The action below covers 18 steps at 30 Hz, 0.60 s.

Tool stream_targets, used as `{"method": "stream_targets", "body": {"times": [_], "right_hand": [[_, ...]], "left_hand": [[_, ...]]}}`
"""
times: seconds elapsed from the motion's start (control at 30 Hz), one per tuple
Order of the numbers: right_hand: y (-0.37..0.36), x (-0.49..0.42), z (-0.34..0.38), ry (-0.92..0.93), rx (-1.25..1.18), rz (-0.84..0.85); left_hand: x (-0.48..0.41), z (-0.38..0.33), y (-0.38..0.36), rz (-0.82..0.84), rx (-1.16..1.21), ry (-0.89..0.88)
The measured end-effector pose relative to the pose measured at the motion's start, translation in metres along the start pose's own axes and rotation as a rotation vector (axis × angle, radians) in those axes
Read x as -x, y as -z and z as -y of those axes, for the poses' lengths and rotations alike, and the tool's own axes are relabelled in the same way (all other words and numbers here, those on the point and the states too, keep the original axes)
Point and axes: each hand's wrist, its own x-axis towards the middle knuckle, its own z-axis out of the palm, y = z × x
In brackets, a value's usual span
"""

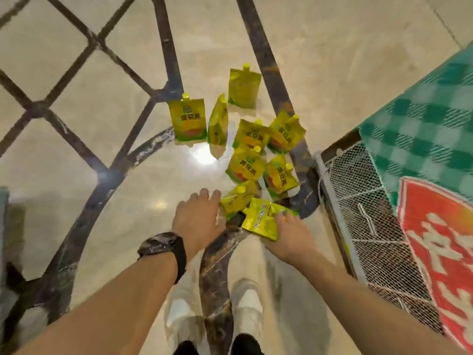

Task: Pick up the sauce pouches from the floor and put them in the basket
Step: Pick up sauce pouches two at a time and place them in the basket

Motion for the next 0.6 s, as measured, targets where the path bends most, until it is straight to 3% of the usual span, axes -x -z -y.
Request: {"method": "stream_targets", "body": {"times": [0.17, 0.27, 0.4, 0.6], "right_hand": [[-0.107, -0.152, -0.013, 0.102, 0.149, -0.113], [-0.166, -0.203, -0.022, 0.122, 0.227, -0.160], [-0.214, -0.230, -0.033, 0.163, 0.376, -0.226], [-0.218, -0.230, -0.037, 0.236, 0.414, -0.294]], "left_hand": [[-0.122, 0.006, -0.126, -0.094, -0.109, -0.008], [-0.157, 0.007, -0.179, -0.197, -0.149, -0.130], [-0.180, 0.027, -0.198, -0.328, -0.159, -0.241], [-0.185, 0.045, -0.185, -0.320, -0.089, -0.220]]}}
